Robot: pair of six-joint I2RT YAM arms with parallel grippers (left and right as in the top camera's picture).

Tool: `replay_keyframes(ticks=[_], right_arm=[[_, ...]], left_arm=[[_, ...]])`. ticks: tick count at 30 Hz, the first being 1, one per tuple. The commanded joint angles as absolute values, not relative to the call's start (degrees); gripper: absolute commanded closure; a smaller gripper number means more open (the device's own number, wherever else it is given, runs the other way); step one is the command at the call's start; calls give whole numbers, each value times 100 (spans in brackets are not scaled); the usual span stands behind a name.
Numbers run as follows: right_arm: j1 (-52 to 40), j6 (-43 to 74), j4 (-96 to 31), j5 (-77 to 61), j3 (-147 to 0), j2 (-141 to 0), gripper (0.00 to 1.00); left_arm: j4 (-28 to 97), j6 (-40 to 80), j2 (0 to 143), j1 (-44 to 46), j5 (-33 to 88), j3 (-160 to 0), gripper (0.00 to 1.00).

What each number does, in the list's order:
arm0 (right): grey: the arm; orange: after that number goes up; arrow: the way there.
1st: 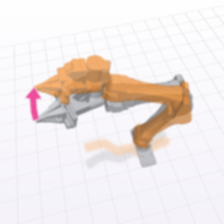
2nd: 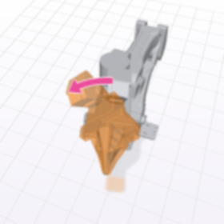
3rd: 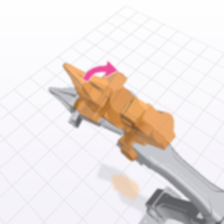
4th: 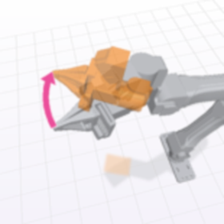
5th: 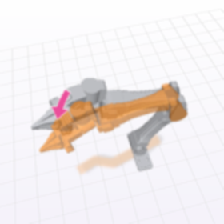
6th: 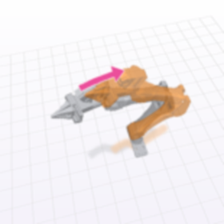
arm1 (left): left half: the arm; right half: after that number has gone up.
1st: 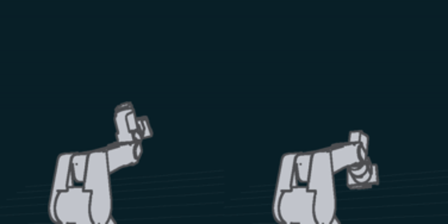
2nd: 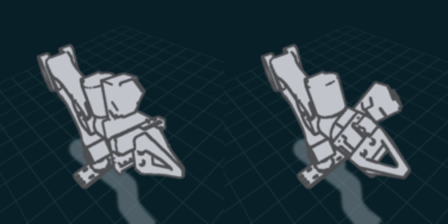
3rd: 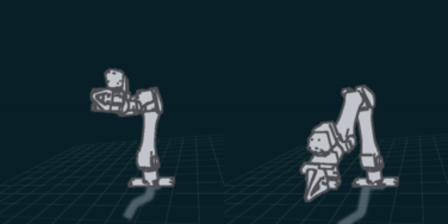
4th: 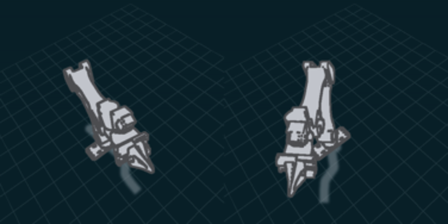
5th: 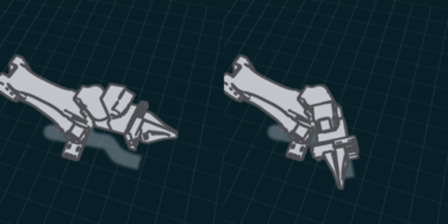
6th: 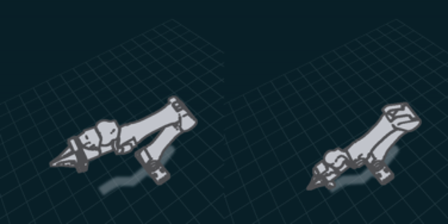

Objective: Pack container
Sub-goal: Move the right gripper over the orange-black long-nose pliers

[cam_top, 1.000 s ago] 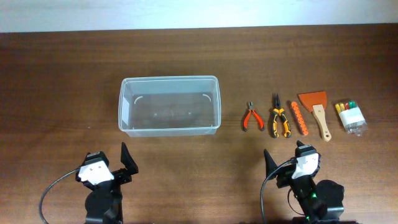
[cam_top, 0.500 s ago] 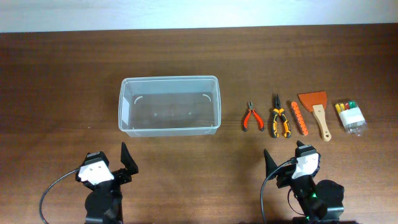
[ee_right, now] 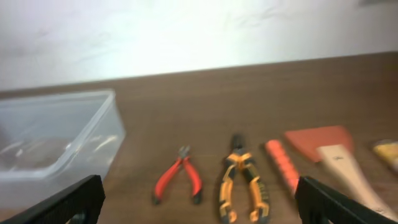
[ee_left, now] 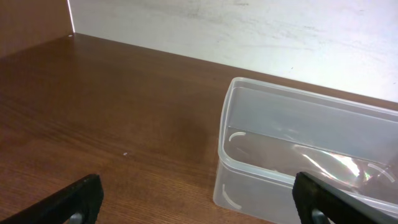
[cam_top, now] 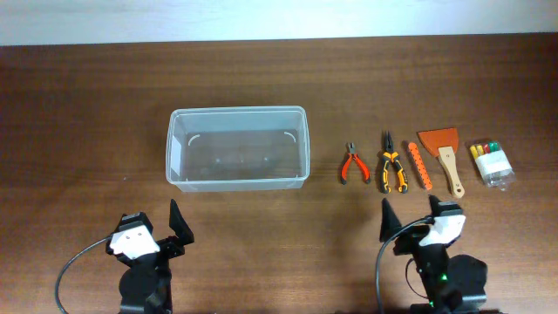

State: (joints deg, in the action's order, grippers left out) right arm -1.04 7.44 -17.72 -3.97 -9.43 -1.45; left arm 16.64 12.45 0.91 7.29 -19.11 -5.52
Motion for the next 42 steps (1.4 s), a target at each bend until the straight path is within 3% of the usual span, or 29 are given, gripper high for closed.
replay_keyframes(ticks=[1,8,13,20,30,42], right_arm=[[-67,515,-1710,379,-1774,-497,2],[-67,-331,-2329,412,-4606,-3461,2],[-54,-1286,-4394,414,-7806,-6289,1],[130,-1306,-7382,-137,-12582,-10318,2],[158,-1308,-7690,-301,-13113,-11946,2],[357,-1332,-8689,-281,-13072,-12307,2]], left_arm=[[1671,1194,69,751,-1931,-532,1],[1671,1194,69,751,-1931,-532,1],[1671,1194,69,751,-1931,-532,1],[1671,1194,69,751,-1931,-532,1],[1671,1194,69,751,-1931,-532,1],[1671,1194,69,751,-1933,-532,1]])
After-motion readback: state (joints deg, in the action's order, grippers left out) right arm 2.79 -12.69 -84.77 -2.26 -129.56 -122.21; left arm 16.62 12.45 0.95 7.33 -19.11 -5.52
